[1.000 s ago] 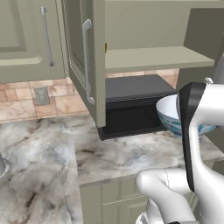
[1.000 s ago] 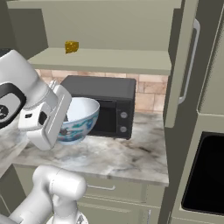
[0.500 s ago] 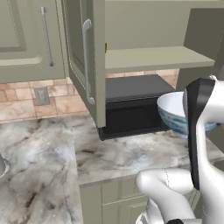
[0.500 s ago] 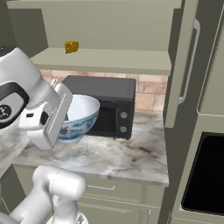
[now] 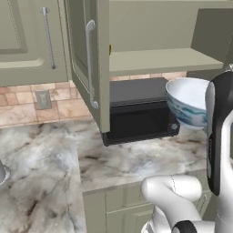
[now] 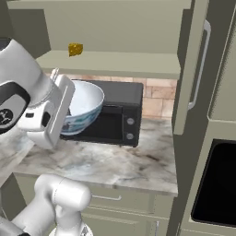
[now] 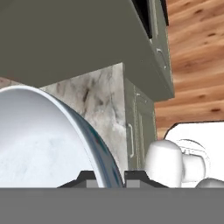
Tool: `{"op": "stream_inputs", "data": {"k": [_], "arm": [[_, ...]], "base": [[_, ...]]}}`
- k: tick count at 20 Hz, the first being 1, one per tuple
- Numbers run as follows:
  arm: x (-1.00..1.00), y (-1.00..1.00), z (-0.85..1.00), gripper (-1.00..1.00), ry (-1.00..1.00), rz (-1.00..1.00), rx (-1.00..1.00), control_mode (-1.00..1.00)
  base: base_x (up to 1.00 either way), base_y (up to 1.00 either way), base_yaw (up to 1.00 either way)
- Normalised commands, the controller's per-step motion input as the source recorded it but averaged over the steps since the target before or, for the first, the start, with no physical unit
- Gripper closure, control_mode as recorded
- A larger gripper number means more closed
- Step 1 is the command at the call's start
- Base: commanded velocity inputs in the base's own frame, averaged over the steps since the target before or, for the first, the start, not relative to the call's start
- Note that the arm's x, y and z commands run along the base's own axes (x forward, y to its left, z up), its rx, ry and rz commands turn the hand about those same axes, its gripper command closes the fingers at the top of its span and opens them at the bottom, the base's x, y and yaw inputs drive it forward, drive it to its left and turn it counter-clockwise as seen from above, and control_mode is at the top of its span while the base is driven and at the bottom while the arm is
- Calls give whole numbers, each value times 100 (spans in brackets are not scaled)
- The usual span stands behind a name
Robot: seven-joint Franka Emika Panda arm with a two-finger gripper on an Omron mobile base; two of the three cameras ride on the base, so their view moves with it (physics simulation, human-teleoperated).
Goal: Pick the mug and place it in the sink. Pick the bowl and place it in the open cabinet and then close the cabinet.
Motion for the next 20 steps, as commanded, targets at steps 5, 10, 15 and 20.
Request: {"op": "stream_inputs", "data": {"k": [5, 10, 15, 20], "arm": [[8, 6, 33, 100, -32, 0, -10, -100], [24, 3, 29, 100, -32, 0, -10, -100], [47, 0, 28, 100, -8, 0, 0, -100], [51, 0, 34, 100, 0, 0, 0, -100]], "base": [[0, 0, 0], [0, 0, 0], [0, 0, 0], [0, 0, 0]]}}
